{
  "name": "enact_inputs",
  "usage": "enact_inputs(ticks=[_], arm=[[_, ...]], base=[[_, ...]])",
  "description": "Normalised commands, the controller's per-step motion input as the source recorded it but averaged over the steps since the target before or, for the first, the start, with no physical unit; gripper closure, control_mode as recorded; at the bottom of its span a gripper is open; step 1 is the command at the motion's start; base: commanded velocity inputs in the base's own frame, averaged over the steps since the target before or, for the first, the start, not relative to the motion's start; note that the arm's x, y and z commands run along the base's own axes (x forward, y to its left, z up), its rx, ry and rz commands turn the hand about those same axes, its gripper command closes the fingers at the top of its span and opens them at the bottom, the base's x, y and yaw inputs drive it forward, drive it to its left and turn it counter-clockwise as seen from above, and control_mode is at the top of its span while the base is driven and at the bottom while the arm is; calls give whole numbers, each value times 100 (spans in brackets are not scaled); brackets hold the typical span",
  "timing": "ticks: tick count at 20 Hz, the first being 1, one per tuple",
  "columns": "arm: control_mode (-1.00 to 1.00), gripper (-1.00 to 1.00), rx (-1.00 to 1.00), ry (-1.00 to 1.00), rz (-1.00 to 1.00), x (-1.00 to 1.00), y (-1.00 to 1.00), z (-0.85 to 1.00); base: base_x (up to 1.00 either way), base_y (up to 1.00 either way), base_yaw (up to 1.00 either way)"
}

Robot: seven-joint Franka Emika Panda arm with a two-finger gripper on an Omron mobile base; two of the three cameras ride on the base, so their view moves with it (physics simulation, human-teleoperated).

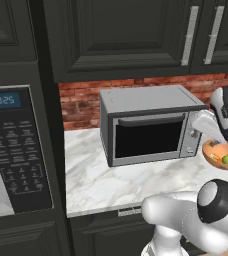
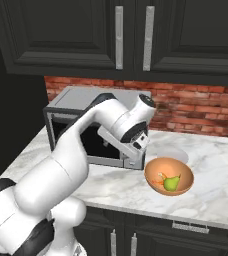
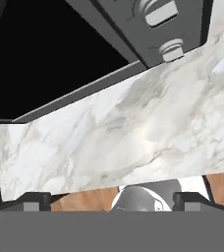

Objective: Remove the pear from the bowl and place it on the small plate. Then place the bowl with only the shrimp in the microwave, close the door, and press the start button to microwave the shrimp.

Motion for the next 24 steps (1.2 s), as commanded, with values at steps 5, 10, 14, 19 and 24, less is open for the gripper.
enact_inputs(ticks=[5, 10, 14, 19, 24], arm=[[-100, -100, 2, -1, -2, -4, -100, -25], [-100, -100, 0, -7, -2, -18, -100, -20], [-100, -100, -4, 4, -8, -3, -88, -39], [-100, -100, -4, 14, -6, 12, -65, -46], [-100, -100, -1, 12, -1, 29, -16, -36]], base=[[0, 0, 0], [0, 0, 0], [0, 0, 0], [0, 0, 0], [0, 0, 0]])
